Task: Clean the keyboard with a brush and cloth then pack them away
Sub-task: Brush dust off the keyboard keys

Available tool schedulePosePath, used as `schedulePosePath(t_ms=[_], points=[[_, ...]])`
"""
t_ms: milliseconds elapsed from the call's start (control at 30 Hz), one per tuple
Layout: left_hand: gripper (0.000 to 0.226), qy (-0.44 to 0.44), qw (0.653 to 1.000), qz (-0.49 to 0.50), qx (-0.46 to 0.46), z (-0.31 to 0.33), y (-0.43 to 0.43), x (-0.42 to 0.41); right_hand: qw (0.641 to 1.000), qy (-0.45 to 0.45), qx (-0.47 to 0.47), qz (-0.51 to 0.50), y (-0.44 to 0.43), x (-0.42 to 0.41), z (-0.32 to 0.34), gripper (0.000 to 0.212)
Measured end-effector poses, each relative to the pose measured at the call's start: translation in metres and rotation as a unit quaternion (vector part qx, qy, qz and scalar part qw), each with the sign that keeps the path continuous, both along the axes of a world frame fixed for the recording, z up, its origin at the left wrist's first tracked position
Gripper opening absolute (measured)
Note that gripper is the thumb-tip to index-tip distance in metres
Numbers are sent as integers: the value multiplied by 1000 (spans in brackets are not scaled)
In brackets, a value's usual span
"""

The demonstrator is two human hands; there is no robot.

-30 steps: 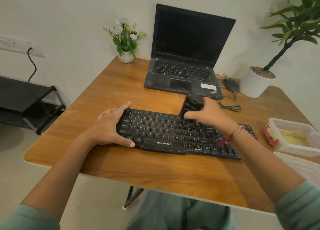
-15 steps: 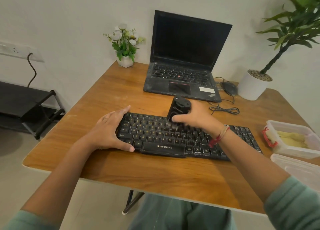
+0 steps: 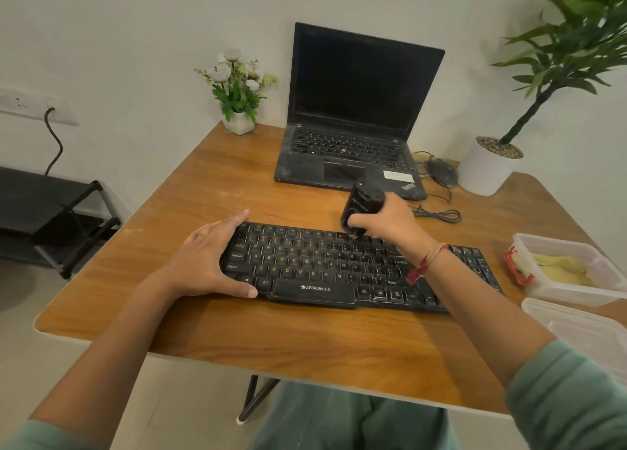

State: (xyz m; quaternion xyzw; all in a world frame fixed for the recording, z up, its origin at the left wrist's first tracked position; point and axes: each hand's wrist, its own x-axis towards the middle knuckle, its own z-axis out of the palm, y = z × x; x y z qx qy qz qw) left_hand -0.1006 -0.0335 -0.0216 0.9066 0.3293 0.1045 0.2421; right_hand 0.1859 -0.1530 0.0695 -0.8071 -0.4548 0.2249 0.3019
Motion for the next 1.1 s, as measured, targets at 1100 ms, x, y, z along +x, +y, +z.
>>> schedulePosePath(t_ms=[1100], points=[[133, -11, 1000, 25, -3, 6, -8, 1, 998, -21, -28, 43, -35, 24, 13, 23]])
